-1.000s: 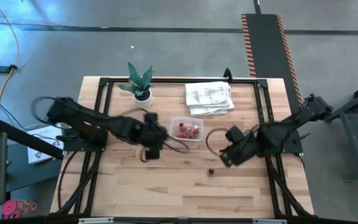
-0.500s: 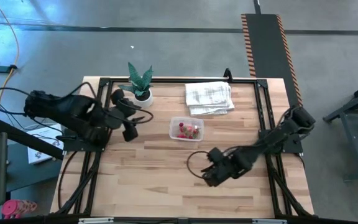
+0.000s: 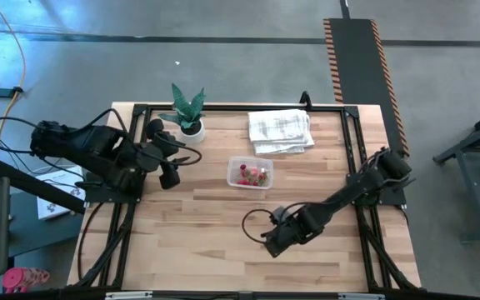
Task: Pick and placing Produce into tupperware
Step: Put the cherry into the transparent bin
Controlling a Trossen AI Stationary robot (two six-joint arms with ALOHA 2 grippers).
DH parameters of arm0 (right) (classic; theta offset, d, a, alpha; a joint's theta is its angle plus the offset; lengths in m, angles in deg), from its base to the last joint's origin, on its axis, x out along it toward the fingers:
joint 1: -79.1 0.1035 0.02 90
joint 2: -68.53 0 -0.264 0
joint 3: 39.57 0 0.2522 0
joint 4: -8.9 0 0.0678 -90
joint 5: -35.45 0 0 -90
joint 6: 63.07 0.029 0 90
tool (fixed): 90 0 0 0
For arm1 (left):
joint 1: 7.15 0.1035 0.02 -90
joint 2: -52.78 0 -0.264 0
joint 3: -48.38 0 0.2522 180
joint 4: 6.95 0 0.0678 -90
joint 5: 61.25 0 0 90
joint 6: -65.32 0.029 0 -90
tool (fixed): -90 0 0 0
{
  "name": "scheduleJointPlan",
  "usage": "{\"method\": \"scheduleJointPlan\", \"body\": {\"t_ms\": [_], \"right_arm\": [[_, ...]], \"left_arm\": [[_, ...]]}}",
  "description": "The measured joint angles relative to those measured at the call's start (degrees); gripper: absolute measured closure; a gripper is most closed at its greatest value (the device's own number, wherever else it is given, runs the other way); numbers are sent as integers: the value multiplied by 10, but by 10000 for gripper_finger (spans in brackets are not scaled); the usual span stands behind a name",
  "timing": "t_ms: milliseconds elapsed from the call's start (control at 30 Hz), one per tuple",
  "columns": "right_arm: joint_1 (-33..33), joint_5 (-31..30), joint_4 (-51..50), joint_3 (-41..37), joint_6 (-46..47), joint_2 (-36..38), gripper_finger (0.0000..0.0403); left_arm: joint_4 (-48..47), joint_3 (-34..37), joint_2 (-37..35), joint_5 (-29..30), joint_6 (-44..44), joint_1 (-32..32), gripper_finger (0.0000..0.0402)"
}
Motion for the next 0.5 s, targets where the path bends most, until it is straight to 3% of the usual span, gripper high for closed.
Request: {"method": "scheduleJointPlan", "body": {"t_ms": [500], "right_arm": [[-14,15,-5,0,-8,-70,264]], "left_arm": [[0,0,0,-2,9,0,222]]}}
